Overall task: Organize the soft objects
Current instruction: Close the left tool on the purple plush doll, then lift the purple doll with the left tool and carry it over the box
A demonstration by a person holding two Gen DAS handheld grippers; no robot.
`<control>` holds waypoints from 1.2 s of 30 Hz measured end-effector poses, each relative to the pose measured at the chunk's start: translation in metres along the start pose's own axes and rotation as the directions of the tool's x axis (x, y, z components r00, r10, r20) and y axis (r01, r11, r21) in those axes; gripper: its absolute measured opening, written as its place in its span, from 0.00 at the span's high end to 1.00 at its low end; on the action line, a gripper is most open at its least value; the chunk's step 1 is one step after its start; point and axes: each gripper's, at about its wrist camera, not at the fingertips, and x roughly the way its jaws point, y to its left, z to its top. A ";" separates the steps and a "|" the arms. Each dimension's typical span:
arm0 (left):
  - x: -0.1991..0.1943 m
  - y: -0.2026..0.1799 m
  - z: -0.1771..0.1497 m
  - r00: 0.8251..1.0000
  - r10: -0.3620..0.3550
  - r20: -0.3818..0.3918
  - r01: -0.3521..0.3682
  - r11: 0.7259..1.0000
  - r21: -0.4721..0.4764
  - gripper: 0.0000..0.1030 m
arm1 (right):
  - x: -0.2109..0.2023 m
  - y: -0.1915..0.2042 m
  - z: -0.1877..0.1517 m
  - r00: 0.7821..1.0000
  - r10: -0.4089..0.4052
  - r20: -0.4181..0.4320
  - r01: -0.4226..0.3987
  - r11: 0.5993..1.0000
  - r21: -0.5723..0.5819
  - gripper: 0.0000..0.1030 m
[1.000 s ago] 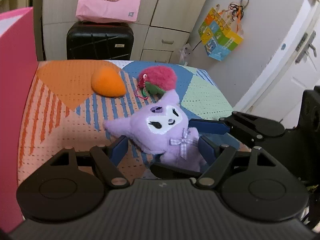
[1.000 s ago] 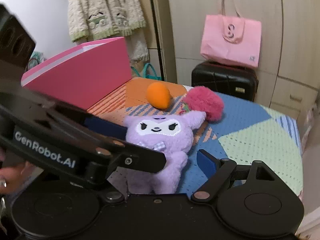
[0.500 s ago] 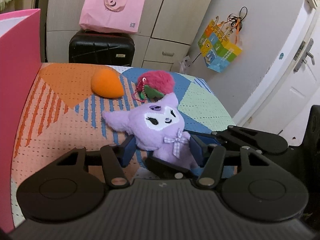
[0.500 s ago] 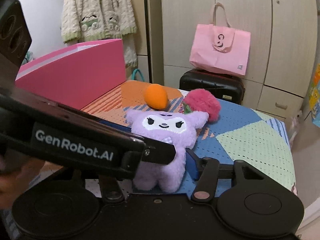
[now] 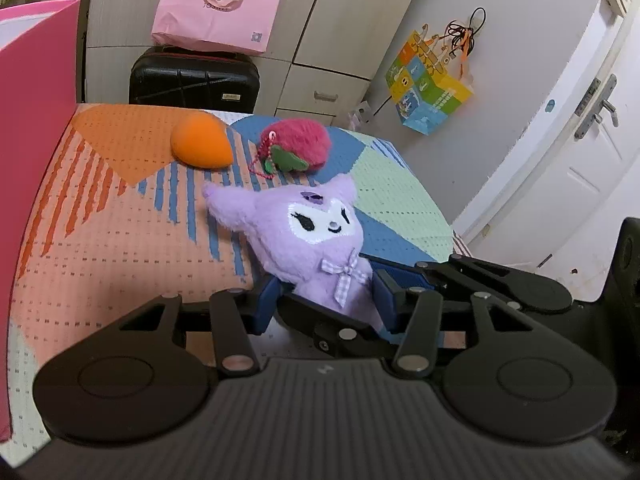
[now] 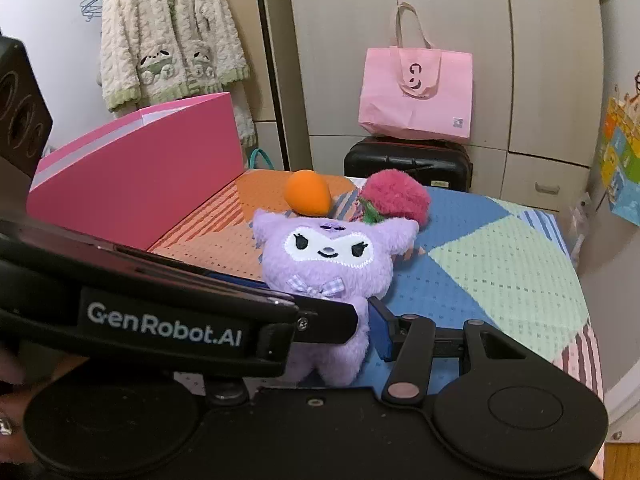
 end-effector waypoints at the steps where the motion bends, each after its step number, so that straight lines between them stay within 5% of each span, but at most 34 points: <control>1: -0.002 -0.001 -0.002 1.000 0.001 -0.002 -0.001 1.000 -0.001 0.52 | -0.002 0.001 -0.001 1.000 0.000 -0.001 0.000 1.000 0.005 0.44; 36: -0.089 -0.027 -0.050 1.000 -0.005 -0.005 0.006 0.999 0.052 0.53 | -0.076 0.064 -0.025 1.000 -0.005 0.014 0.006 0.994 -0.108 0.44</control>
